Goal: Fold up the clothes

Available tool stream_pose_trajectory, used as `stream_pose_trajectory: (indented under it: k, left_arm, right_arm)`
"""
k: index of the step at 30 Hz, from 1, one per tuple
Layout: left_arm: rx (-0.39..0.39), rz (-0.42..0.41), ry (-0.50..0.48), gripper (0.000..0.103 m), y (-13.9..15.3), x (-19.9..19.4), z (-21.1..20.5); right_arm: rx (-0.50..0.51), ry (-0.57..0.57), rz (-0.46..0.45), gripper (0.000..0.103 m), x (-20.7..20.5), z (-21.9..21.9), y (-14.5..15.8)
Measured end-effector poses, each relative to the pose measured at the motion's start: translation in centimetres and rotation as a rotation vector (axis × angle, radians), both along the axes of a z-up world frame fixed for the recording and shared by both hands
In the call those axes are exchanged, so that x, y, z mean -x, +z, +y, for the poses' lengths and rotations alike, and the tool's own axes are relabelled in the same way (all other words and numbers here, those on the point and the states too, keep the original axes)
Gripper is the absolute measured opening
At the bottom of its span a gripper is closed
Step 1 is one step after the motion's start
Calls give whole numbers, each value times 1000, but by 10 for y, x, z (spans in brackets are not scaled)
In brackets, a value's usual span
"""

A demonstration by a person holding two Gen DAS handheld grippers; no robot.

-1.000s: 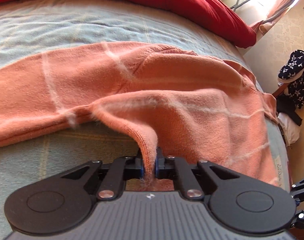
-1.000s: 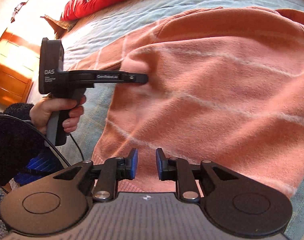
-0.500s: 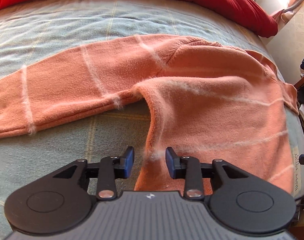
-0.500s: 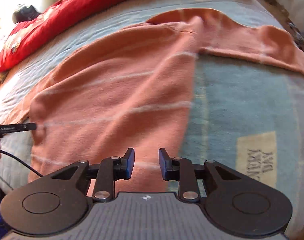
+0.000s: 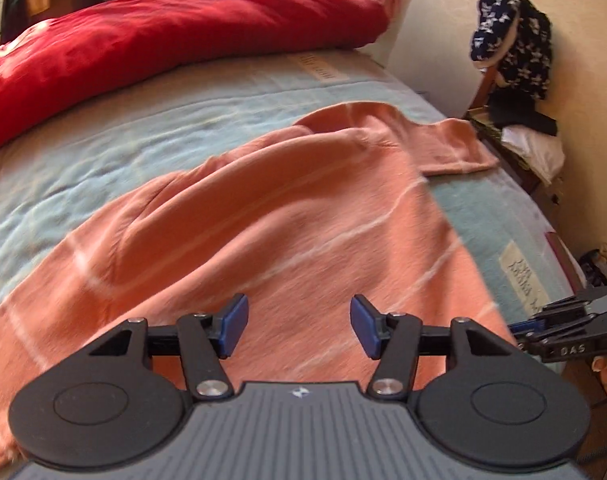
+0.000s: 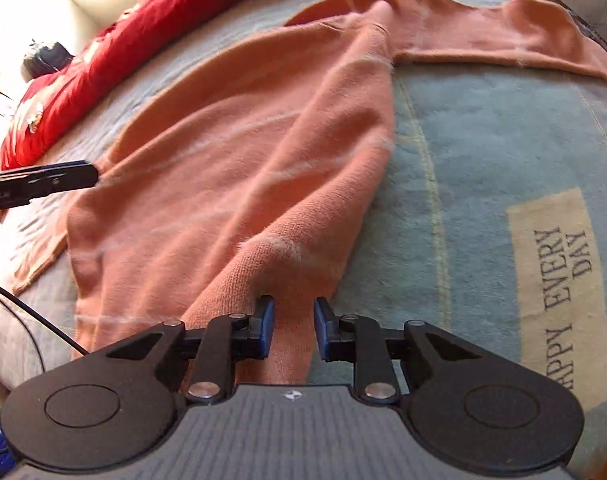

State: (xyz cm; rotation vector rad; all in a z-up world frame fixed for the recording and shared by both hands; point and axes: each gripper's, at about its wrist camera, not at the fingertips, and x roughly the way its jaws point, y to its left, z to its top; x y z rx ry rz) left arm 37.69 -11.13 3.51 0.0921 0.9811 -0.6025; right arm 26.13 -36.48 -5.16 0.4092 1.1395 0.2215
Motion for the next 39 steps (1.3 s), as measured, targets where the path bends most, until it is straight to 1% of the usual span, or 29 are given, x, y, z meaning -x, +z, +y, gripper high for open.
stream_pose_trajectory:
  k: [2, 4, 5, 7, 9, 11, 12, 13, 14, 17, 21, 22, 23, 25, 27, 29, 30, 32, 33, 34, 36, 38, 39]
  left_arm:
    - [40, -13, -76, 56, 7, -7, -24]
    - [97, -2, -142, 58, 11, -14, -47]
    - [126, 17, -177, 61, 12, -18, -58]
    - [167, 63, -250, 62, 9, -22, -80]
    - [178, 103, -335, 62, 1, -25, -100]
    - [183, 171, -368, 62, -14, -30, -115]
    - [193, 219, -386, 62, -23, -32, -121]
    - [200, 270, -401, 62, -34, -33, -127]
    - [196, 305, -410, 62, -42, -32, -132]
    - [194, 379, -469, 61, -59, -20, -142]
    - [180, 421, -488, 63, -73, -7, -148]
    - [166, 415, -479, 60, -75, -7, -144]
    - [147, 400, -464, 49, -76, -8, -138]
    - [109, 370, -434, 43, -78, -11, -126]
    - [71, 340, -404, 40, -80, -13, -113]
    - [82, 354, -376, 37, -84, -19, -102]
    - [88, 358, -368, 36, -86, -20, -99]
    - [89, 353, -372, 30, -87, -22, -95]
    - [89, 350, -375, 29, -87, -23, -93]
    - [89, 348, -379, 28, -88, -24, -91]
    - [103, 360, -370, 27, -88, -27, -88]
    - [115, 372, -359, 28, -87, -28, -86]
    - [115, 373, -356, 28, -85, -28, -85]
  right_arm:
    - [-60, 8, -32, 26, -4, 5, 2]
    - [-113, 8, -60, 26, -10, 12, 1]
    - [-145, 20, -73, 26, -15, 19, 0]
    - [-206, 62, -81, 27, -25, 32, -8]
    - [-257, 65, -39, 28, -32, 41, -24]
    - [-302, 62, -3, 28, -31, 44, -35]
    - [-320, 59, 10, 28, -27, 43, -38]
    - [-322, 62, 3, 28, -20, 40, -36]
    - [-322, 65, -3, 28, -13, 37, -34]
    - [-295, 62, 0, 30, 13, 23, -28]
    - [-249, 31, 30, 30, 39, 6, -25]
    - [-226, 21, 30, 30, 43, 3, -24]
    - [-213, 11, 27, 30, 45, 1, -22]
    - [-207, -24, 15, 31, 48, -6, -20]
    - [-250, -58, 18, 31, 47, -12, -28]
    - [-293, -91, 21, 32, 45, -19, -35]
    - [-316, -107, 24, 34, 44, -22, -40]
    - [-396, -128, 56, 36, 39, -24, -53]
    - [-436, -133, 71, 41, 37, -23, -60]
    - [-454, -134, 78, 47, 35, -20, -64]
    - [-489, -141, 85, 54, 33, -16, -69]
    - [-522, -152, 89, 54, 31, -12, -72]
    - [-539, -157, 91, 50, 30, -10, -73]
